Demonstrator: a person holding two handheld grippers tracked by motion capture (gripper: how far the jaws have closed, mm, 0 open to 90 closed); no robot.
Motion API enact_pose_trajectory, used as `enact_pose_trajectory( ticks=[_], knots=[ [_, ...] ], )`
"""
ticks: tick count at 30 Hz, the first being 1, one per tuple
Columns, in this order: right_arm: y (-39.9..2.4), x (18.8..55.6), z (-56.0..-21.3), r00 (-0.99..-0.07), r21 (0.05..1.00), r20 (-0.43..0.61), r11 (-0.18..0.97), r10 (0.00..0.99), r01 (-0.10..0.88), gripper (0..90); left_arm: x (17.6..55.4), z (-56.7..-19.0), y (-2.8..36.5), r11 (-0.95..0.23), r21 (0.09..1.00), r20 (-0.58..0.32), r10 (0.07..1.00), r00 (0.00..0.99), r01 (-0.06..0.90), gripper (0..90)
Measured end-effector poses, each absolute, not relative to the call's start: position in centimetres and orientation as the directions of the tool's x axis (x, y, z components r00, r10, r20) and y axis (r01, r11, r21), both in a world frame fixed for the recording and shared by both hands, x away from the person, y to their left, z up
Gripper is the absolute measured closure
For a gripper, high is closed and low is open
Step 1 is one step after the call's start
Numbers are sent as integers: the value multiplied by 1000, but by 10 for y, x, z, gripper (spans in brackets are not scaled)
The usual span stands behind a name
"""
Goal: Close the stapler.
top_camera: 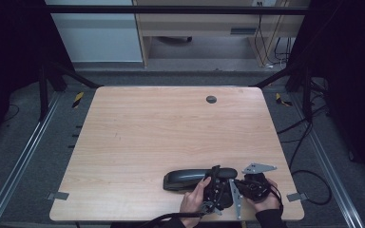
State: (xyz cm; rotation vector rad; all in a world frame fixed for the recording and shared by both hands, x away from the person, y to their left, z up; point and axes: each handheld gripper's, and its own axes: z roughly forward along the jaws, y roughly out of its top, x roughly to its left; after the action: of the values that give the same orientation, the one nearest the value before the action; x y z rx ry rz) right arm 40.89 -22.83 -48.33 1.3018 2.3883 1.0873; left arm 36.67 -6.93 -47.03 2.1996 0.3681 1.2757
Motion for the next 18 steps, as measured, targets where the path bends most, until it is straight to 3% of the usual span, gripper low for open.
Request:
enact_pose_trajectory(
  ticks=[18],
  knots=[
    [-237, 408, -480, -536, 722, 137, 287, 833, 630, 785, 363, -461, -62, -780, 625, 635, 495, 593, -19, 376]
  ],
)
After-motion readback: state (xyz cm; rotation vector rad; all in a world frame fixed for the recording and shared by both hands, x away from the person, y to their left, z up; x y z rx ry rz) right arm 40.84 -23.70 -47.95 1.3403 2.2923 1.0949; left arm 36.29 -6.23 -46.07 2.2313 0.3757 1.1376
